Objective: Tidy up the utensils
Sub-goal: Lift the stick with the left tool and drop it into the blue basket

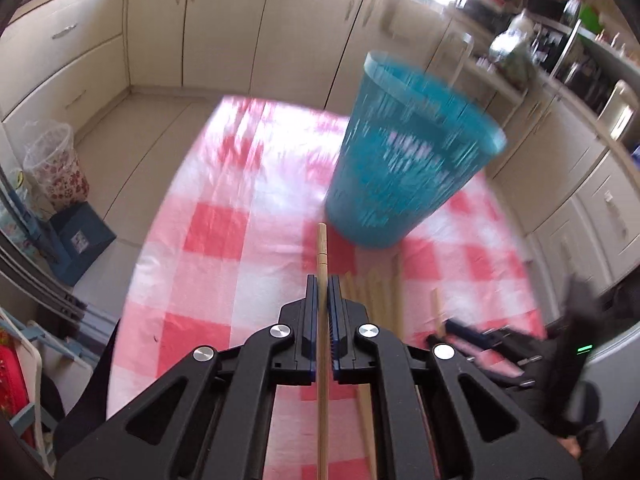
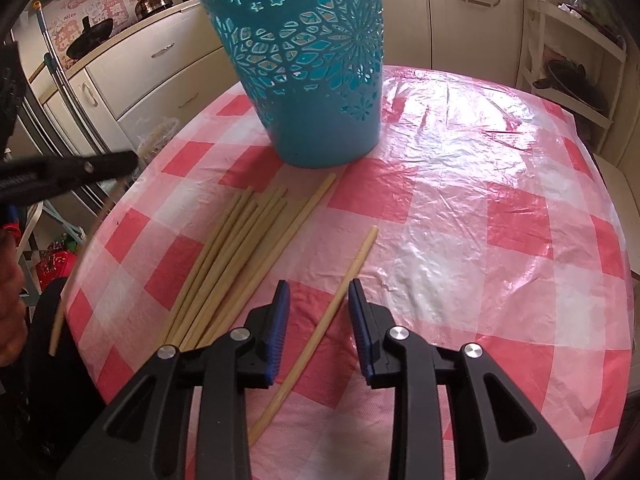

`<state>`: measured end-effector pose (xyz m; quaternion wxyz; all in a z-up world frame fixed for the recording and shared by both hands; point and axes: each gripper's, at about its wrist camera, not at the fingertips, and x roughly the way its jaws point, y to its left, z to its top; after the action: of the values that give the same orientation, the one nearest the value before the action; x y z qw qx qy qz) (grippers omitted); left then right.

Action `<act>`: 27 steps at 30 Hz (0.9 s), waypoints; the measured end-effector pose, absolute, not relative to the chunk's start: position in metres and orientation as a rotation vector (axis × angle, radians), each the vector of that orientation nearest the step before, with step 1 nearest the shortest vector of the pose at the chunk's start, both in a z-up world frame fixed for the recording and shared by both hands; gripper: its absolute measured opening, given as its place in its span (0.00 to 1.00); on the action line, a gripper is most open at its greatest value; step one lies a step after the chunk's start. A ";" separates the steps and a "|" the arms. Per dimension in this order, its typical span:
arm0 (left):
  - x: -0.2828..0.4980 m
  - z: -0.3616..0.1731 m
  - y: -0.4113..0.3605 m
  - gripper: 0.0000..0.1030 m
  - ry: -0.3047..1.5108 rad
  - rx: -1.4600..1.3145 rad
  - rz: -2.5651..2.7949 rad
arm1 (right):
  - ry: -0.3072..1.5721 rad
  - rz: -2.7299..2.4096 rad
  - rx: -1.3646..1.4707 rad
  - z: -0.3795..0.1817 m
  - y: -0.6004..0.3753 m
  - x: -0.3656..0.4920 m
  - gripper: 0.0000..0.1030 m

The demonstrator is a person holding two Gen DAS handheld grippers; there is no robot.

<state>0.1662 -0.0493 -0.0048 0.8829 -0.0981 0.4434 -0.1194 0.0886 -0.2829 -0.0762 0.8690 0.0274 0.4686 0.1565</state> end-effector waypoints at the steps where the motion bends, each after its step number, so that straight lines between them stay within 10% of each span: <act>1: 0.164 0.010 -0.048 0.05 0.889 -0.219 -0.260 | 0.981 0.329 0.065 -0.076 -0.284 0.089 0.30; 14: 0.219 0.148 -0.075 0.05 0.443 -0.314 -0.293 | 0.976 0.338 0.065 -0.075 -0.288 0.086 0.34; 27: 0.302 0.105 -0.113 0.05 0.348 -0.311 -0.160 | 0.976 0.348 0.061 -0.076 -0.282 0.087 0.38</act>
<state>0.3021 -0.1129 0.1051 0.9697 -0.1541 0.1724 -0.0791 0.0872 -0.2819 -0.0764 0.8684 0.0293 0.4662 0.1665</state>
